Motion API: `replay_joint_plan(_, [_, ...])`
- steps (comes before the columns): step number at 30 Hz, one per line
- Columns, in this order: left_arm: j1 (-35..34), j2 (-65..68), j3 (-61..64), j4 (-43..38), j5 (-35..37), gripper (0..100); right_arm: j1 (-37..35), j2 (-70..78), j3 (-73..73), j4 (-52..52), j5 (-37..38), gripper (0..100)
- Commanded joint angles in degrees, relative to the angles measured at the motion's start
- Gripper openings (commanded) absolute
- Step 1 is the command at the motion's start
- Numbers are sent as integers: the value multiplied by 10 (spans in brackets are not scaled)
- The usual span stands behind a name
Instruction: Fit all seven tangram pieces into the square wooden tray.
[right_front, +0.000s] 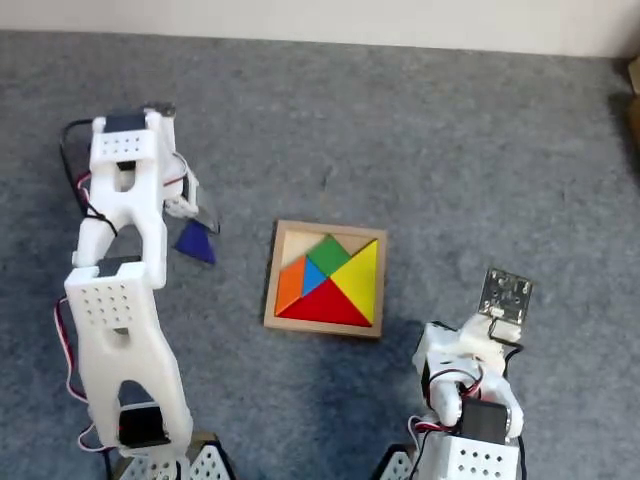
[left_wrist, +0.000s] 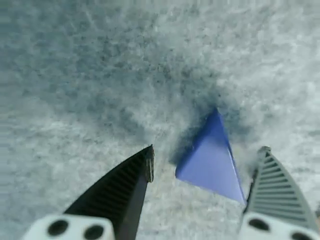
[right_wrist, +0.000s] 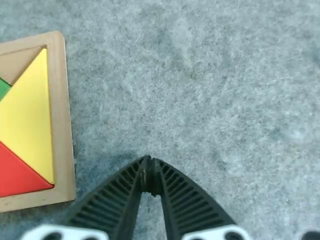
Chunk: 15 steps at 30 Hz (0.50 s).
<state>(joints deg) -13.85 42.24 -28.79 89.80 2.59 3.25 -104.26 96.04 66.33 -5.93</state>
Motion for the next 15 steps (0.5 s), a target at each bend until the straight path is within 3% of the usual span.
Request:
replay_joint_plan(1, [5, -35, 24, -23, 7, 306, 4, -12, 62, -12, -1, 6])
replay_joint_plan(15, [34, -35, 80, -49, 32, 298, 4, -12, 62, -12, -1, 6])
